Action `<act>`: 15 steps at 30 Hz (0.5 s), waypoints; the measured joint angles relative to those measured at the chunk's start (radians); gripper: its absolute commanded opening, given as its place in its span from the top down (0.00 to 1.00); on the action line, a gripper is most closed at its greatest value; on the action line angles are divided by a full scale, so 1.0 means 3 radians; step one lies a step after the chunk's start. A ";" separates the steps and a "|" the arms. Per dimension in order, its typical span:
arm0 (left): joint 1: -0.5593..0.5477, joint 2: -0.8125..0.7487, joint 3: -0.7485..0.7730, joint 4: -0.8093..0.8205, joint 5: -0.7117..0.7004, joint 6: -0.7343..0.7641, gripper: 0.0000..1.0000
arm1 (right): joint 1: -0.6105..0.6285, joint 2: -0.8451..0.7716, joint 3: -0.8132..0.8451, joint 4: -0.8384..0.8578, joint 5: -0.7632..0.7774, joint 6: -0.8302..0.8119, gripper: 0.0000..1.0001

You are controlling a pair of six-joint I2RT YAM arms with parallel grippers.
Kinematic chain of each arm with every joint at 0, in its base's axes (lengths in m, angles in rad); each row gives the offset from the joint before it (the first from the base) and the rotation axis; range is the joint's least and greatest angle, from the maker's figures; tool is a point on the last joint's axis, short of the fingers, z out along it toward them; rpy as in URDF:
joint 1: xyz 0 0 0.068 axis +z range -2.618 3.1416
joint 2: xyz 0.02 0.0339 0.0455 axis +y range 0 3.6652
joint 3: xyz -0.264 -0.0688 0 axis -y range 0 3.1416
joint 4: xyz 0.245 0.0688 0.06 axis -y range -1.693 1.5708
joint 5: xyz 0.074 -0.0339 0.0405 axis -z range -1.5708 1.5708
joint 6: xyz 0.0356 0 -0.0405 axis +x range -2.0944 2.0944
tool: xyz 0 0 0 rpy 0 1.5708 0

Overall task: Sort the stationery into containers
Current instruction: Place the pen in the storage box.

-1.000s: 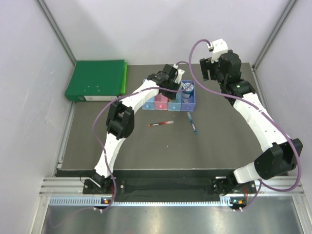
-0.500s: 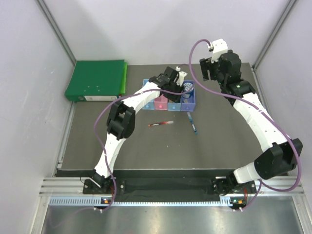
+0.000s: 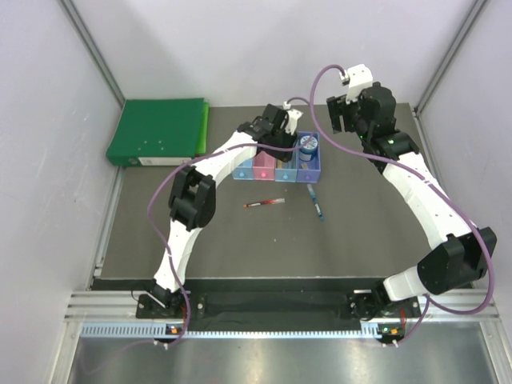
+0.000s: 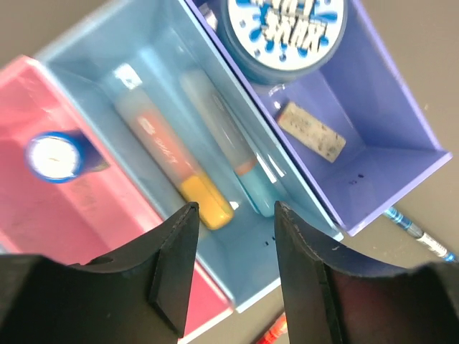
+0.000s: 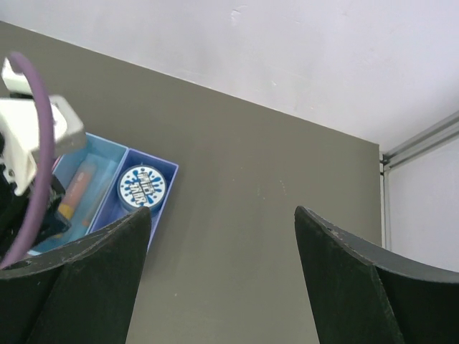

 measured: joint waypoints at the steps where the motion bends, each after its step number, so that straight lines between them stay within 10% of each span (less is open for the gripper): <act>1: 0.0005 -0.0028 -0.0011 0.0027 -0.0009 0.0003 0.48 | 0.0000 0.0000 0.0000 -0.0004 -0.0011 0.0001 0.19; 15: 0.0051 -0.0516 -0.0310 0.0390 -0.0390 0.0346 0.50 | 0.0000 0.0000 0.0000 -0.0014 -0.0104 0.0024 0.19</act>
